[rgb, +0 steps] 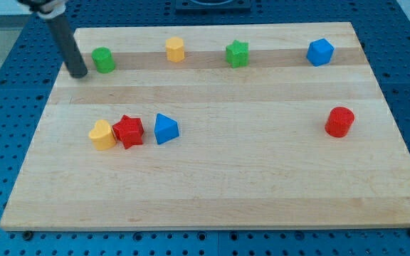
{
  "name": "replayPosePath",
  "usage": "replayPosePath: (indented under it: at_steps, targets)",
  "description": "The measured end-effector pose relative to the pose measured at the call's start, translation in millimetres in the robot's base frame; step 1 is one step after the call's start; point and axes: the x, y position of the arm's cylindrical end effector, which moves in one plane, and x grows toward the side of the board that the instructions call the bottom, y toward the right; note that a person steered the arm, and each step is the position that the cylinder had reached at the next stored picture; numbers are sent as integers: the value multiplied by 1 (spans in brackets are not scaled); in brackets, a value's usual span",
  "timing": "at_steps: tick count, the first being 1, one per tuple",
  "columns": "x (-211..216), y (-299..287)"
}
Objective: Slide the yellow heart towards green circle
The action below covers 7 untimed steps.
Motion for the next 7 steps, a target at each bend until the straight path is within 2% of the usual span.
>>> replayPosePath:
  at_steps: [2, 4, 5, 6, 7]
  targets:
    - [34, -11]
    - [224, -28]
    - [262, 22]
    - [262, 43]
    - [229, 57]
